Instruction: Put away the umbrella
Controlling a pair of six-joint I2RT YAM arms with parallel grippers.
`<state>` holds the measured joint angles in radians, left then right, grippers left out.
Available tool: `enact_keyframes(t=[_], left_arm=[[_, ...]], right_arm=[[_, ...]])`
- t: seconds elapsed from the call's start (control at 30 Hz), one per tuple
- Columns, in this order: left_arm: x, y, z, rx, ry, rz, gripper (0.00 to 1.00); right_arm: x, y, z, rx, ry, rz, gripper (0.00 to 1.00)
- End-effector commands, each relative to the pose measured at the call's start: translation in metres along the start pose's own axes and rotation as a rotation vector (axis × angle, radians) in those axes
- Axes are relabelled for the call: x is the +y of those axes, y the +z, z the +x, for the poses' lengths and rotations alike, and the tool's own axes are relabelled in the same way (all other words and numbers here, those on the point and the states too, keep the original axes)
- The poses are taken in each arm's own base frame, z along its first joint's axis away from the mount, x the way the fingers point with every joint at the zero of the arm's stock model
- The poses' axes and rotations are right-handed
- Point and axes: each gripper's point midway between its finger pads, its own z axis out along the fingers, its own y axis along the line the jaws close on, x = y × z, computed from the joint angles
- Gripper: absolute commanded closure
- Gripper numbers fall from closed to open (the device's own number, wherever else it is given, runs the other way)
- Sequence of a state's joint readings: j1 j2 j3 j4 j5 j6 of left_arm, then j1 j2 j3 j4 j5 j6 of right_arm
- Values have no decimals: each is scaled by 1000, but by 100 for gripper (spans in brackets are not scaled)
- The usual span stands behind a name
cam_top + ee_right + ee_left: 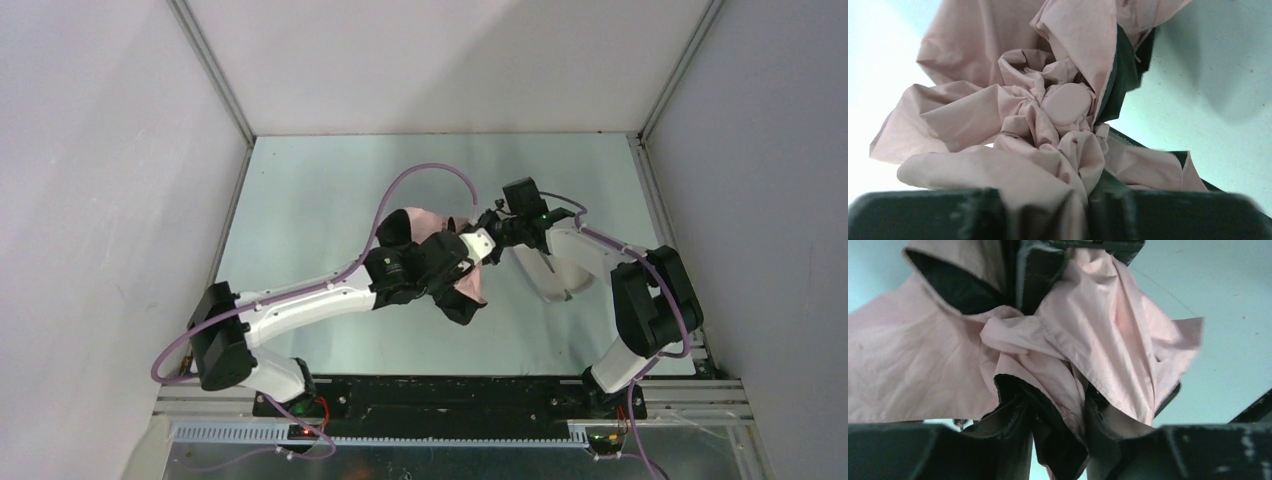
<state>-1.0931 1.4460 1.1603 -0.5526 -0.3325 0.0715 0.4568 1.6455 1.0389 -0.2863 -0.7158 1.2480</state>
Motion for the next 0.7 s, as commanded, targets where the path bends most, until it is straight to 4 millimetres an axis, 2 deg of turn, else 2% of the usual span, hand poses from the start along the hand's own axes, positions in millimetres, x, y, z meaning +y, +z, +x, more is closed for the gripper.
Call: enact_keyframes(t=[0.0, 0.1, 0.13, 0.17, 0.2, 0.23, 0.27, 0.3, 0.33, 0.37, 0.43, 0.53, 0.57, 0.67], left_arm=[[-27, -25, -72, -220, -73, 158, 48], [-20, -29, -61, -192, -229, 178, 17], [-8, -37, -63, -215, -315, 176, 11], [-9, -38, -58, -221, -354, 205, 4], [6, -49, -60, -259, -453, 197, 2], [8, -51, -56, -272, -502, 208, 1], [23, -63, -58, -310, -605, 199, 1], [25, -64, -53, -318, -651, 211, 0], [34, -76, -55, -352, -740, 227, 0], [35, -77, -51, -357, -781, 239, 0], [51, -92, -51, -416, -934, 260, 0], [58, -96, -46, -458, -1077, 308, 0], [66, -100, -46, -485, -1155, 322, 0], [67, -96, -41, -491, -1242, 386, 0]], right_arm=[[39, -7, -19, -76, -177, -125, 100], [43, -14, -29, -113, -193, -155, 100], [50, -18, -31, -128, -227, -185, 100], [53, -20, -33, -139, -244, -198, 100], [58, -24, -34, -161, -282, -215, 100], [61, -28, -36, -181, -309, -224, 100], [65, -30, -37, -192, -328, -239, 100], [73, -34, -39, -210, -360, -269, 100], [76, -36, -40, -217, -368, -282, 100], [84, -42, -40, -232, -386, -316, 100], [96, -50, -40, -251, -405, -369, 100], [116, -65, -38, -283, -440, -445, 100], [124, -70, -36, -294, -454, -477, 100], [138, -82, -32, -306, -463, -534, 100]])
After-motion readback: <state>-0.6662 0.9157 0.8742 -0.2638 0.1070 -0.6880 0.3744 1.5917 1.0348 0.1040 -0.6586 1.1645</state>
